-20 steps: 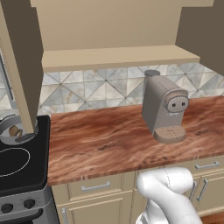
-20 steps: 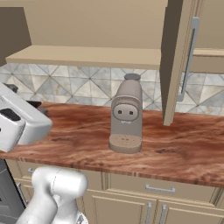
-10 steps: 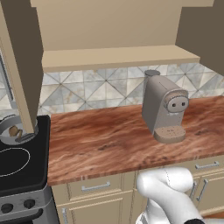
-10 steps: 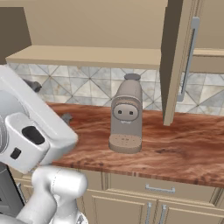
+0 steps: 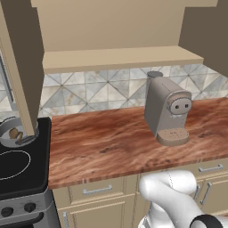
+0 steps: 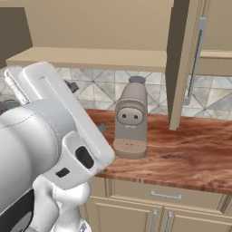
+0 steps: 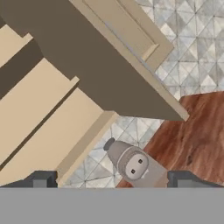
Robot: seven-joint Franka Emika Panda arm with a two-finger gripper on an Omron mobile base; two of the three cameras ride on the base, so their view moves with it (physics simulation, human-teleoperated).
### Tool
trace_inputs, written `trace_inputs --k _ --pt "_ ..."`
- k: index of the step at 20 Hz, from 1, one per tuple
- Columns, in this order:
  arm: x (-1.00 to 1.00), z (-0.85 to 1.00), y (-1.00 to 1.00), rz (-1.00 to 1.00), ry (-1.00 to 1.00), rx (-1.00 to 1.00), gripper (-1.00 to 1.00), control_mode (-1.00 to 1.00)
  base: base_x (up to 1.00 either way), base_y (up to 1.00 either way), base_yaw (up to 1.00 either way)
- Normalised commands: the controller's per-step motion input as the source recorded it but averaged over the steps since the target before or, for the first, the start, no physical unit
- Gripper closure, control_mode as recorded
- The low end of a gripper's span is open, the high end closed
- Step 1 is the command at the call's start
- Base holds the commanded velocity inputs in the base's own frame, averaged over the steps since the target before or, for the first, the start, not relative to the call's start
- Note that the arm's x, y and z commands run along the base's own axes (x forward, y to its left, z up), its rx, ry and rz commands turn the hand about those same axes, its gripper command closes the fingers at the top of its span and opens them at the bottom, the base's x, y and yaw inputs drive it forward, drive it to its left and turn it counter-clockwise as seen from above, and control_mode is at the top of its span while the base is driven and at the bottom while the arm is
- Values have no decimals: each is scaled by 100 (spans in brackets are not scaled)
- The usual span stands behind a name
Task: Open the cabinet and move the ladle to the pot. Then close the cabinet.
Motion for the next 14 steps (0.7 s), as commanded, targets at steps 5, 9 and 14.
trace_inputs --k 5,9,14 --pt "31 0 -42 6 -2 9 -100 -100 0 0 0" --pt "28 -4 -59 3 -2 15 -100 -100 0 0 0" --pt "13 -17 -66 1 -11 28 -100 -100 0 0 0"
